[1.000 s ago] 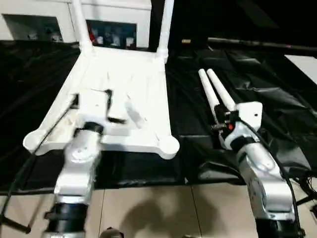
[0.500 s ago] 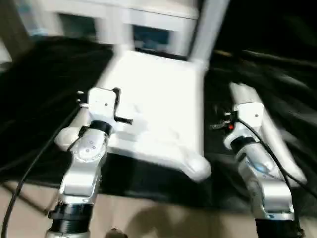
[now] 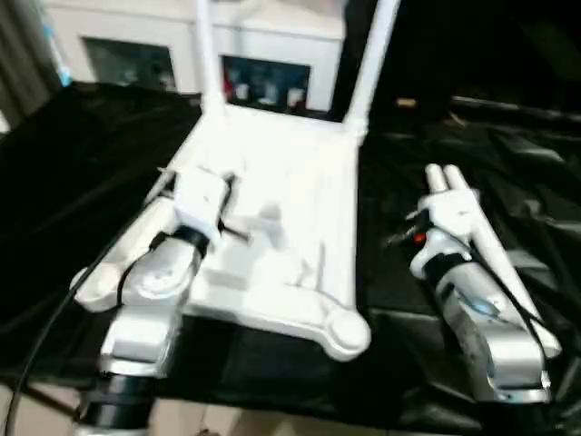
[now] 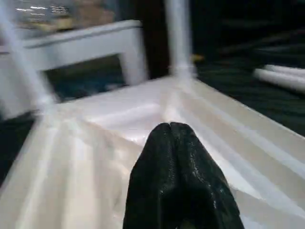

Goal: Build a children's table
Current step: Rotate table base

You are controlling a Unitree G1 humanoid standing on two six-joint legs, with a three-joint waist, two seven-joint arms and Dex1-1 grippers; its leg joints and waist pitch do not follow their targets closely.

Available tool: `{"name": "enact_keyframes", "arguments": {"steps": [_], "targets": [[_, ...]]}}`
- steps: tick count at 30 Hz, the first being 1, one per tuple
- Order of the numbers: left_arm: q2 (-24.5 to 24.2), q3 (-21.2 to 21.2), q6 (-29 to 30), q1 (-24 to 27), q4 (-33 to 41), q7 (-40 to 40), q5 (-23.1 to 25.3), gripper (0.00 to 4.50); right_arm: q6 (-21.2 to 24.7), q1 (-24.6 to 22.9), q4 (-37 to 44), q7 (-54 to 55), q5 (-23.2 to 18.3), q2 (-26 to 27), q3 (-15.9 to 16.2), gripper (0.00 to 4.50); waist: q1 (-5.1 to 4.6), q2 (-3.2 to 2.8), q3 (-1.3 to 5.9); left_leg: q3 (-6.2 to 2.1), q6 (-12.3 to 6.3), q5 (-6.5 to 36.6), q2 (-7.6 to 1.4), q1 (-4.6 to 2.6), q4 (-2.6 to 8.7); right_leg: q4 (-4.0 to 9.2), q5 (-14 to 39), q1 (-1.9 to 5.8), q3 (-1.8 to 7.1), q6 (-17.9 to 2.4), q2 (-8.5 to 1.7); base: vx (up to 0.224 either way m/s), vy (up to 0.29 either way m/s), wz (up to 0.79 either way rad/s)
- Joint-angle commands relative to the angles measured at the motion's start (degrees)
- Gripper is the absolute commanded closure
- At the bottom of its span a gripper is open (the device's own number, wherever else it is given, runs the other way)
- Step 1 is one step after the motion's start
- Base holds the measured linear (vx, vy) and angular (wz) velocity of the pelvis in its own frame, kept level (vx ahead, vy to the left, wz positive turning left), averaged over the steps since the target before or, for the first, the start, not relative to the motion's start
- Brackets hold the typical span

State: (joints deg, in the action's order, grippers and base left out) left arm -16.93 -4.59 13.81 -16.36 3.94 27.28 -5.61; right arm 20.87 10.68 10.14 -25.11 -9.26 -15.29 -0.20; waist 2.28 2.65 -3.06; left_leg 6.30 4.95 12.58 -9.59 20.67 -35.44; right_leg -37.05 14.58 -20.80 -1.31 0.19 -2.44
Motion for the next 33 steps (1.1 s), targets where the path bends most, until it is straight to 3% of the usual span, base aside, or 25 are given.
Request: {"name": "enact_keyframes", "arguments": {"steps": [1,4,5,7,12,16,19,24,30,33], "targets": [[-2.4,-1.8,2.9,-0.6,3.2,9.6,-5.4,4.5,2.8,-0.6,2.5,-6.6,-3.3,-3.4,-0.1,4.46,-0.09,-1.09,3.34,0.3,-0.66,1.3,-2.81,-0.72,4.43,3.13,-12.6,3.23,2.05,-12.4,-3.98,0.0,0.0,0.0],[-9.4,-4.5,8.7,-1.5,6.0,21.9,-10.3,4.5,5.3,-1.1,4.3,-15.5,-6.7,-9.8,0.3,4.46,-0.07,-0.89,2.75,0.95,-1.13,6.3,-2.94,-0.89,4.75,3.75,-4.4,2.55,2.3,-12.9,-4.14,-0.041,0.031,-0.02],[-12.4,-6.1,9.3,-1.6,6.9,26.2,-10.6,4.5,6.2,-1.4,5.0,-18.4,-7.8,-12.0,0.5,4.46,-0.01,-0.82,2.58,1.23,-1.46,8.9,-2.73,-1.11,4.84,4.3,0.4,2.42,2.38,-12.8,-4.18,0.0,0.0,0.0],[-18.1,-9.5,9.9,-2.1,7.6,34.2,-10.3,4.5,8.2,-2.2,6.6,-24.1,-9.8,-16.8,1.5,4.46,0.04,-0.82,2.54,1.69,-1.95,9.7,-3.03,-1.03,4.88,4.57,4.7,2.13,2.75,-12.0,-4.47,0.0,0.0,0.0],[-24.4,-15.8,11.2,-3.0,6.9,42.9,-7.0,4.5,11.2,-5.3,9.1,-31.5,-11.1,-25.0,3.3,4.46,0.0,-0.99,2.45,1.86,-2.24,9.5,-3.16,-0.94,4.92,4.86,6.8,1.76,2.78,-12.0,-4.53,-0.01,0.002,0.0],[-23.9,-19.6,9.9,-5.0,3.4,40.8,-2.1,4.5,11.9,-5.9,8.9,-31.8,-10.7,-26.7,3.3,4.46,-0.14,-0.97,2.77,1.99,-1.95,8.4,-3.18,-0.8,4.68,4.84,6.0,1.64,2.76,-12.8,-4.71,0.0,0.0,0.0],[-22.6,-22.9,8.6,-6.4,-0.3,39.2,2.4,4.5,12.5,-6.3,9.6,-31.7,-10.8,-27.1,3.8,4.46,-0.18,-1.12,3.05,1.99,-2.41,6.3,-3.08,-0.56,4.48,4.56,2.3,1.92,2.73,-13.5,-4.66,0.0,0.0,0.0],[-17.8,-21.9,5.5,-8.9,-6.9,30.9,5.9,4.5,12.3,-6.3,9.8,-31.0,-10.6,-27.4,4.1,4.46,-0.12,-1.05,3.22,2.03,-3.18,5.6,-3.15,-0.46,4.31,4.45,-1.0,2.05,2.65,-14.8,-4.67,0.0,0.0,0.0],[-15.8,-22.0,2.4,-10.0,-9.8,28.2,8.1,4.5,11.7,-6.6,10.0,-30.7,-10.2,-27.2,4.2,4.46,-0.02,-1.08,2.99,1.9,-2.51,8.6,-3.23,-0.52,4.53,4.9,4.2,1.91,2.7,-13.7,-4.8,0.0,0.0,0.0],[-14.9,-19.4,2.3,-9.3,-8.0,28.0,5.9,4.5,11.2,-6.4,11.5,-28.2,-12.2,-24.5,1.7,4.46,-0.11,-1.06,3.15,1.93,-2.65,7.2,-3.22,-0.44,4.43,4.71,2.0,1.91,2.7,-14.0,-4.84,0.0,0.0,0.0]]}}
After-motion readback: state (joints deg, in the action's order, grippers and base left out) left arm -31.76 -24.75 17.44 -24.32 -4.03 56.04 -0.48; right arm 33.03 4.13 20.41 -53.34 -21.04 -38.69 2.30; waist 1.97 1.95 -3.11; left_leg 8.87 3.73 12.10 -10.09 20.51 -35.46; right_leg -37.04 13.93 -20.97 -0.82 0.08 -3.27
